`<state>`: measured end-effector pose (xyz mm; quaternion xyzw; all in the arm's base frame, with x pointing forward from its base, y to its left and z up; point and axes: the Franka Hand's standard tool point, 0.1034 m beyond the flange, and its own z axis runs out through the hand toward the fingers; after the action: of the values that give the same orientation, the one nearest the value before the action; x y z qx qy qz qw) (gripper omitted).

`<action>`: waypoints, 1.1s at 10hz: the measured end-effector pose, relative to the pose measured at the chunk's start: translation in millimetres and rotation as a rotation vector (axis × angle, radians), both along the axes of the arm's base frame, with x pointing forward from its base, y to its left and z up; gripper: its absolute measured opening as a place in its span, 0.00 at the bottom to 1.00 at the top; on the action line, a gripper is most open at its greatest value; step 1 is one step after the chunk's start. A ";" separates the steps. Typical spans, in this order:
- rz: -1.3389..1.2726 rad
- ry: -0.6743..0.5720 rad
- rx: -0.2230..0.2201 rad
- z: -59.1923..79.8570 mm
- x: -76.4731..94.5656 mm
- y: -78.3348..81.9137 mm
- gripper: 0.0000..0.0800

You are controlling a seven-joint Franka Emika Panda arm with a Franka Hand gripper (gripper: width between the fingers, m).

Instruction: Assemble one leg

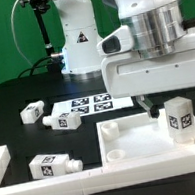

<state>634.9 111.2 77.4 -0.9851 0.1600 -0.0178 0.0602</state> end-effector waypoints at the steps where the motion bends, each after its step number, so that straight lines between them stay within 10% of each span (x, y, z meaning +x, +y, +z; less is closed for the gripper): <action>1: 0.049 -0.008 -0.003 -0.3 0.5 -0.8 0.81; 6: 0.469 -0.053 -0.065 2.1 4.2 -3.5 0.81; 9: 0.375 -0.044 -0.060 1.9 4.1 -3.6 0.36; 11: 0.244 -0.031 -0.052 1.8 4.0 -3.3 0.36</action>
Offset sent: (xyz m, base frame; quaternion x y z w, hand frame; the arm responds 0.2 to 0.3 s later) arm 0.0042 0.0065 0.0056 0.0057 -0.0219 -0.4277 0.9036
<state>638.9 107.9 79.1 -0.9981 0.0375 -0.0298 0.0390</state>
